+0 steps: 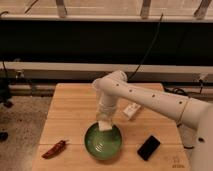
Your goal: Place the white sponge in the ceramic bowl
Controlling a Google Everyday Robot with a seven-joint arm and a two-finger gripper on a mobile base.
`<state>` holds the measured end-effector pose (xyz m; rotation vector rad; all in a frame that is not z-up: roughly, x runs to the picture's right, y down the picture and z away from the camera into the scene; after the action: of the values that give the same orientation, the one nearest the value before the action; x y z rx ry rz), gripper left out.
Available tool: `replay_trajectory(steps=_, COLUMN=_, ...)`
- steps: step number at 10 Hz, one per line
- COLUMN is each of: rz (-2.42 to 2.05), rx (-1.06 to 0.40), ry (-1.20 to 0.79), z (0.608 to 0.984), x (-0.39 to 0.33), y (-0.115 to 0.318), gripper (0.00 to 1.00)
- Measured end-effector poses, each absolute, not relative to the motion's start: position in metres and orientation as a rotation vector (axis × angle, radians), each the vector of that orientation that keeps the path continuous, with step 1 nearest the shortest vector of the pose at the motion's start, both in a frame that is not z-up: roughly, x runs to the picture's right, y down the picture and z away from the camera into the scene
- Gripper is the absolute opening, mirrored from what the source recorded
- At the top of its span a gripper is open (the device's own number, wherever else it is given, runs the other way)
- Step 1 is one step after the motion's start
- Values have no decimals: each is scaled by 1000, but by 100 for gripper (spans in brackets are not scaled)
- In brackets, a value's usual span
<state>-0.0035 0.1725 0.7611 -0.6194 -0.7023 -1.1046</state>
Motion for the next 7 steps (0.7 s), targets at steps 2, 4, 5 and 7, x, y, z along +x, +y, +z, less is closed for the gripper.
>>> replay_trajectory(steps=2, rz=-1104, rx=-622, ry=-702, z=762, x=-1, y=174, gripper=3)
replay_trajectory(steps=4, rz=-1104, rx=-622, ry=-704, z=762, x=-1, y=175, gripper=20)
replay_trajectory(steps=5, rz=-1104, rx=-623, ry=-705, z=762, x=-1, y=175, gripper=23)
replay_trajectory(steps=7, rz=-1104, rx=-625, ry=-707, z=763, x=0, y=176, gripper=23)
